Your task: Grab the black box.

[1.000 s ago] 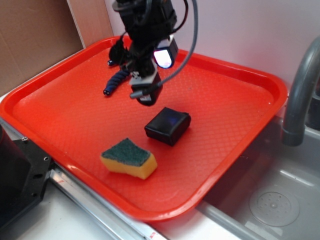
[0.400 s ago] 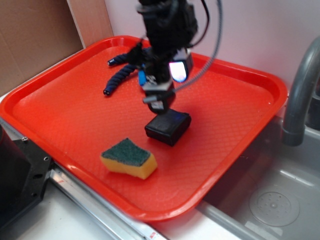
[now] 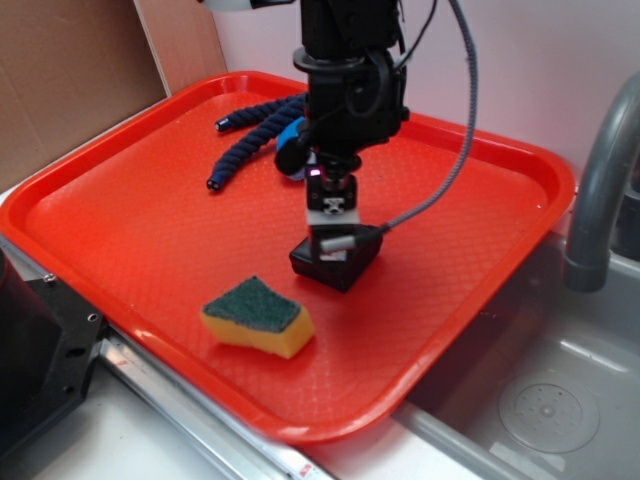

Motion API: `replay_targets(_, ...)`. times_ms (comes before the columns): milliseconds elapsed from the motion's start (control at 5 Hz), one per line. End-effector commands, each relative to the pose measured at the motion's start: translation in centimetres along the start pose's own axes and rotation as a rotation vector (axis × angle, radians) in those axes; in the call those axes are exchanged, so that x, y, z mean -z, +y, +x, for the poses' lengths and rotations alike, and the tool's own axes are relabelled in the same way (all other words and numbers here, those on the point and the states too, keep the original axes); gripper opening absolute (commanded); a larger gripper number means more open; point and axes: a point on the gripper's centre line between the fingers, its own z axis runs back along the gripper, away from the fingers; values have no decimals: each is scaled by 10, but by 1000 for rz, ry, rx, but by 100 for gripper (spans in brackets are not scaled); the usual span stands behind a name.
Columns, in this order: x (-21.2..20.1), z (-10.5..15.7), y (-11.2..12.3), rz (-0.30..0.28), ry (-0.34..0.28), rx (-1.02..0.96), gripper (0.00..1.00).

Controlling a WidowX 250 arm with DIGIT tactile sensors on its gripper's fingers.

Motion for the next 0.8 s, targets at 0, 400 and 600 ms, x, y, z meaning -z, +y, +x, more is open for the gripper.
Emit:
replay_targets(0,11,30,-24,69,-123,-480,100)
replay_targets(400,38,32,15,92,-13,-958,100)
replay_targets(600,34,5,28,64,-17,-990,100)
